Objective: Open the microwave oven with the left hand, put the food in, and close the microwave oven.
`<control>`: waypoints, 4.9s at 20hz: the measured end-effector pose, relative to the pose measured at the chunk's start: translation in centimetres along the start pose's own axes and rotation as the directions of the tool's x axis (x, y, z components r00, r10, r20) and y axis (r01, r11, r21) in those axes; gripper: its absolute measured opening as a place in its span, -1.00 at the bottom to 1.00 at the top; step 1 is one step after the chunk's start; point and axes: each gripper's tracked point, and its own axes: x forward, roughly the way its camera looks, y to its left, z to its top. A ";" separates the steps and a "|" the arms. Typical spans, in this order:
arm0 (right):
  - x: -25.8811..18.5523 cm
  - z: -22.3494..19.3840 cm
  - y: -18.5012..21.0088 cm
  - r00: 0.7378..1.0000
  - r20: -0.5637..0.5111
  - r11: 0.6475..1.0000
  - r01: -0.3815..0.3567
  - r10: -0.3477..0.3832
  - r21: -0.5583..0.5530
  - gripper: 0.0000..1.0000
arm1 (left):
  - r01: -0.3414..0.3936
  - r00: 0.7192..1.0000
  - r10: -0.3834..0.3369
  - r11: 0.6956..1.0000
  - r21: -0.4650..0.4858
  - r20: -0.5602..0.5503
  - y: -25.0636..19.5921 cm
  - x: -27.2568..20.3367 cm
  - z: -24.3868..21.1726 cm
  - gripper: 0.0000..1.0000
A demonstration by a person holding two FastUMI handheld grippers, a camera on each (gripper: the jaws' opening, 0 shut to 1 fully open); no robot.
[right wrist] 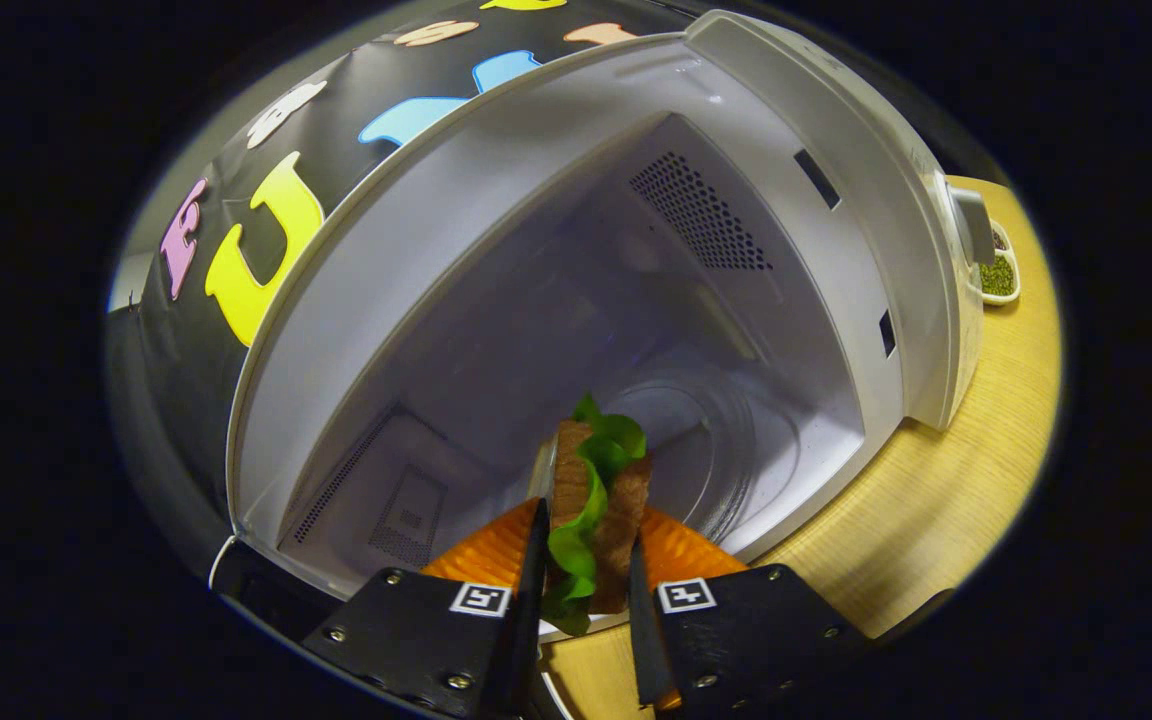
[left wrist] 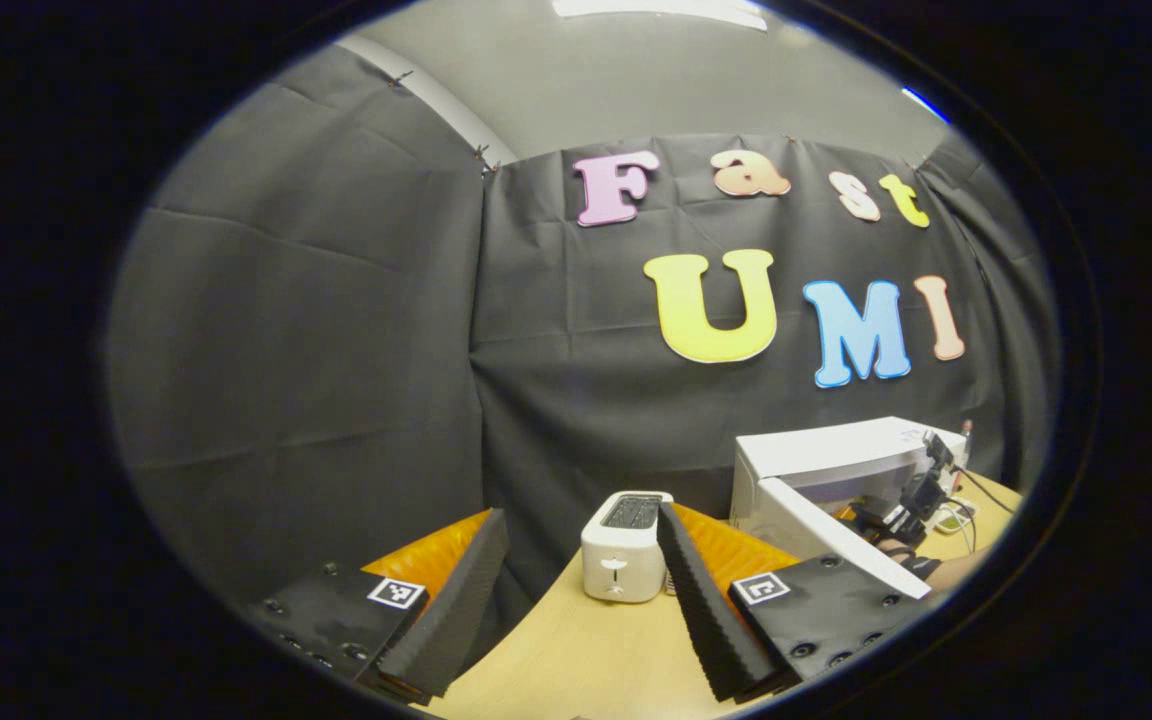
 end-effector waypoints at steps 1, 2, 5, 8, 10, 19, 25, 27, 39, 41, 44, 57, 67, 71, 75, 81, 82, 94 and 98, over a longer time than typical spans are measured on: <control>0.0 0.0 -0.6 1.000 -0.006 0.999 0.026 -0.026 -0.028 0.01 | 0.000 1.000 0.000 1.000 -0.003 0.002 0.0 -0.1 0.0 0.96; 0.0 -0.3 -0.8 0.999 -0.020 0.999 0.031 -0.032 -0.040 0.12 | 0.001 1.000 -0.001 1.000 -0.006 0.005 0.0 0.0 -0.1 0.94; -0.6 0.1 -2.9 0.993 -0.024 0.988 0.112 -0.115 -0.102 0.53 | 0.011 1.000 -0.011 1.000 -0.007 0.000 -0.8 0.3 -0.6 0.94; -1.2 0.3 -3.6 0.990 -0.051 0.983 0.125 -0.133 -0.134 0.52 | 0.034 0.999 -0.034 0.999 -0.006 0.001 -1.9 0.7 -0.8 0.94; -1.9 1.3 -4.1 0.988 -0.043 0.975 0.142 -0.151 -0.172 0.71 | 0.045 0.999 -0.045 0.999 -0.016 0.006 -2.5 0.8 -0.7 0.94; -7.8 5.9 -1.6 0.999 0.023 0.935 0.045 -0.040 -0.352 0.82 | 0.089 0.996 -0.090 0.996 -0.028 -0.006 -4.9 1.5 -2.8 0.94; -14.2 9.7 0.4 0.991 0.087 0.871 -0.046 0.101 -0.489 0.82 | 0.117 0.992 -0.118 0.993 -0.024 -0.038 -7.3 1.0 -5.1 0.96; -16.4 11.0 0.5 0.985 0.106 0.848 -0.061 0.137 -0.527 0.82 | 0.127 0.991 -0.128 0.992 -0.020 -0.045 -8.3 0.5 -5.3 0.96; -29.3 19.4 -0.5 0.931 0.210 0.753 -0.094 0.299 -0.652 0.82 | 0.064 0.989 -0.059 0.997 0.032 -0.134 -9.8 -2.8 -10.7 0.96; -31.0 20.5 -0.8 0.921 0.223 0.739 -0.095 0.320 -0.667 0.82 | 0.052 0.987 -0.045 0.998 0.046 -0.152 -10.2 -3.3 -11.7 0.96; -33.0 22.4 -1.3 0.910 0.238 0.730 -0.095 0.339 -0.677 0.82 | 0.042 0.979 -0.034 0.998 0.036 -0.202 -10.8 -4.1 -13.8 0.87; -35.8 27.1 -4.6 0.911 0.295 0.764 -0.033 0.288 -0.644 0.82 | 0.153 0.950 -0.139 0.988 0.027 -0.280 -18.7 -4.7 -16.6 -0.85; -36.2 29.9 -8.4 0.913 0.352 0.778 0.065 0.206 -0.625 0.82 | 0.358 0.910 -0.343 0.933 0.027 -0.235 -28.7 -2.6 -14.4 -0.85; -37.3 31.1 -9.9 0.908 0.386 0.782 0.120 0.163 -0.611 0.94 | 0.426 0.884 -0.414 0.905 0.013 -0.217 -32.4 -1.5 -13.7 -0.85; -38.4 32.1 -11.3 0.900 0.419 0.787 0.170 0.122 -0.593 0.94 | 0.476 0.861 -0.464 0.879 0.008 -0.206 -35.4 -0.1 -13.0 -0.94; -40.0 33.1 -13.7 0.886 0.461 0.796 0.241 0.053 -0.555 0.94 | 0.533 0.833 -0.525 0.846 0.003 -0.177 -39.7 2.0 -11.6 -0.86; -40.3 33.3 -14.0 0.882 0.469 0.794 0.255 0.042 -0.551 0.94 | 0.538 0.829 -0.529 0.843 0.002 -0.178 -40.4 2.4 -11.5 -0.86; -45.2 36.0 -18.3 0.825 0.561 0.778 0.397 -0.070 -0.486 0.94 | 0.540 0.827 -0.532 0.842 -0.009 -0.180 -47.4 8.4 -11.3 -0.85; -46.3 36.1 -19.7 0.816 0.568 0.775 0.426 -0.106 -0.467 0.94 | 0.531 0.832 -0.523 0.847 -0.008 -0.185 -48.5 9.9 -11.5 -0.85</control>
